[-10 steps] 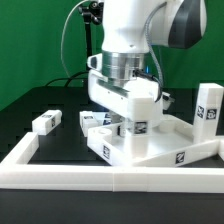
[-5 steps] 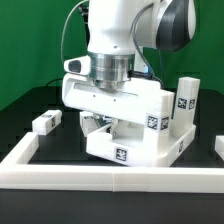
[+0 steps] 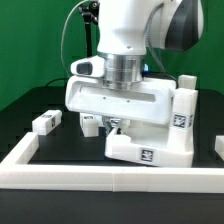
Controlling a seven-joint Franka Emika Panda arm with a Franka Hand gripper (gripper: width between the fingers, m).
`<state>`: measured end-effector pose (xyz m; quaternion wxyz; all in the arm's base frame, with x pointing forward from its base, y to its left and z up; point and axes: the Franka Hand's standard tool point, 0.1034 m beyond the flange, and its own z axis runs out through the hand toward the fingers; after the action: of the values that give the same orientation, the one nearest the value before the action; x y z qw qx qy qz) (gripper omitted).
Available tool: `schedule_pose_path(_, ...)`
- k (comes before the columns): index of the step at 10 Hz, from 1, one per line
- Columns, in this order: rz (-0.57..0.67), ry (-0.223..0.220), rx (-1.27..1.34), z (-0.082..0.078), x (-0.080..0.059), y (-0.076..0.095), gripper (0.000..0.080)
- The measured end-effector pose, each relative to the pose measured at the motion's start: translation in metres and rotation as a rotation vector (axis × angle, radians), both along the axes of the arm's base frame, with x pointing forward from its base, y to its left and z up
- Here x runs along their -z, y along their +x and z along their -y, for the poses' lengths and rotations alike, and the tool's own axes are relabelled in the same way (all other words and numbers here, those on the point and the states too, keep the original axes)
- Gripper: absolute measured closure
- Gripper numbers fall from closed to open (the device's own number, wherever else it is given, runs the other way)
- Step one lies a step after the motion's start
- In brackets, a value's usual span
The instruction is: Assemble desk
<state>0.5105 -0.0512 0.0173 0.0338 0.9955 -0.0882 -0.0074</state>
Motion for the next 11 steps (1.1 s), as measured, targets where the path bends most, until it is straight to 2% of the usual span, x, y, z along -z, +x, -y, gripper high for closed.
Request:
schedule_pose_path(6, -0.031, -0.010, -0.293, 0.007, 0.001, -0.003, 0.0737)
schedule_pose_path(9, -0.034, -0.026, -0.435, -0.013, 0.003, 0.012, 0.0736)
schedule_pose_path(11, -0.043, -0.037, -0.590, -0.010, 0.002, 0.012, 0.0736)
